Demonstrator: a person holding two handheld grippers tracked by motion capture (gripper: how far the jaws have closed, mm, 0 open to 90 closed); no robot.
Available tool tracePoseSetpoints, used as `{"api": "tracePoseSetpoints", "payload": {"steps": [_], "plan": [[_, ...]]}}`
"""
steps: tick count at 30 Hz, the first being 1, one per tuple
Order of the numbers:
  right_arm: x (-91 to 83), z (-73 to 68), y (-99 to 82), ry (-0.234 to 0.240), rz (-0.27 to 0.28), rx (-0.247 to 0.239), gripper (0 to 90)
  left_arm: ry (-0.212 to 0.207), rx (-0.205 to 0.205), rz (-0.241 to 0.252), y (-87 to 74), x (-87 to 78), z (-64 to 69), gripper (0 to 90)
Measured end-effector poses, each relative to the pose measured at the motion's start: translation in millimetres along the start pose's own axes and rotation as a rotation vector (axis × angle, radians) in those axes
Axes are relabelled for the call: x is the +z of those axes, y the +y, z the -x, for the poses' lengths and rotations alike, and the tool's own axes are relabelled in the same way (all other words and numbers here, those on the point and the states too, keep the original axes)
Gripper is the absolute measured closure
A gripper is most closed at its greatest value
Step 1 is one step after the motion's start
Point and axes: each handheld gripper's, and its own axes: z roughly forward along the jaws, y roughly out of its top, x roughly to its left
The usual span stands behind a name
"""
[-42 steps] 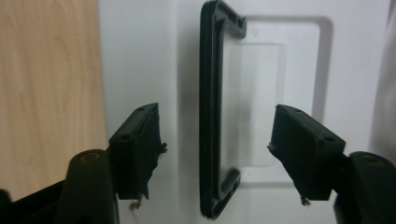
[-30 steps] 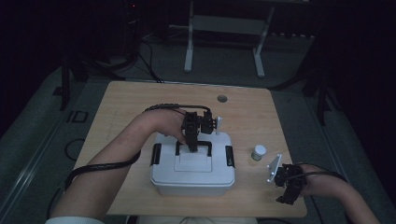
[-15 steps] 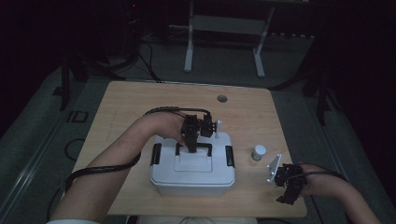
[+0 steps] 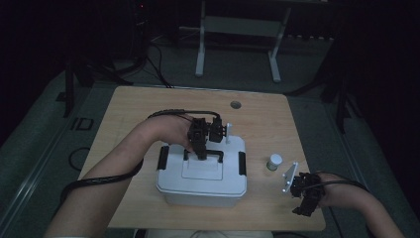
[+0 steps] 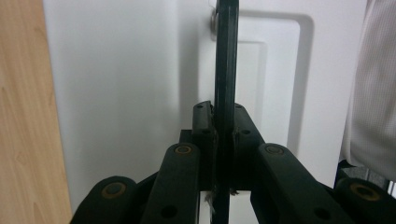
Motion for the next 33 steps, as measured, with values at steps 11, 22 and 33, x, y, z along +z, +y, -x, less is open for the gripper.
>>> {"api": "tracePoseSetpoints", "payload": {"steps": [11,22,33], "plan": [[-2.6,1.6,0.1,-0.018,0.018,0.013,16.6,0.030,-0.020,0.054,-26.5,-32.9,2.4,83.7],[-1.4,1.0,0.6,-0.017,0.023,0.018,13.4,0.048,-0.069,0.057,-65.8,-43.1,6.8,83.7],[-1.1,0.9,4.2,-0.021,0.026,0.014,13.4,0.057,-0.162,0.081,-118.2,-49.8,12.8,83.7]]}}
